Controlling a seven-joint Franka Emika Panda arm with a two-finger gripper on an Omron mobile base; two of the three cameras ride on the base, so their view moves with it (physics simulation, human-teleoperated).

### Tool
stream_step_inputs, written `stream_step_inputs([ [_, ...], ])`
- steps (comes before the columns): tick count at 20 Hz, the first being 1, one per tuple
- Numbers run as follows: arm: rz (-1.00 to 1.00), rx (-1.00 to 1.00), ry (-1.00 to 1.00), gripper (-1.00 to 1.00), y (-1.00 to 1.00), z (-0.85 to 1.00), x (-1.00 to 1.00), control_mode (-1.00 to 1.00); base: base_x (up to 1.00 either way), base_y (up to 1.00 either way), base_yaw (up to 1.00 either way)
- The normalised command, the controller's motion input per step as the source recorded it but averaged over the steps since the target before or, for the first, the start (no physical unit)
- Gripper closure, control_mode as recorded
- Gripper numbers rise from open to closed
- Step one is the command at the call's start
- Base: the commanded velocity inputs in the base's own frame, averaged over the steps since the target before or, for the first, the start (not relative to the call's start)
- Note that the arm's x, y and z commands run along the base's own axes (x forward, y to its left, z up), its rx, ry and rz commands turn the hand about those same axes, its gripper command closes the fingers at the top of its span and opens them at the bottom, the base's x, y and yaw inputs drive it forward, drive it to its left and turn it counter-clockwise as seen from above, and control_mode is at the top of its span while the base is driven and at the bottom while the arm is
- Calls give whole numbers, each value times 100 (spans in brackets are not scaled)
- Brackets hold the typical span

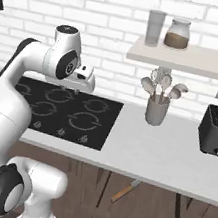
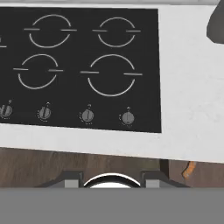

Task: Pick up the knife from the drawer and place it on the cutting board. Then place the meat from the plate to the cutting board.

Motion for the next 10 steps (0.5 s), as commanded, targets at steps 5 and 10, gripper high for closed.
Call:
stream_step_inputs([
  [5,-3,0,0,-100,1,0,-6,100,-26,3,-15],
  [10,0,0,0,-100,0,0,0,100,-36,41,-64],
])
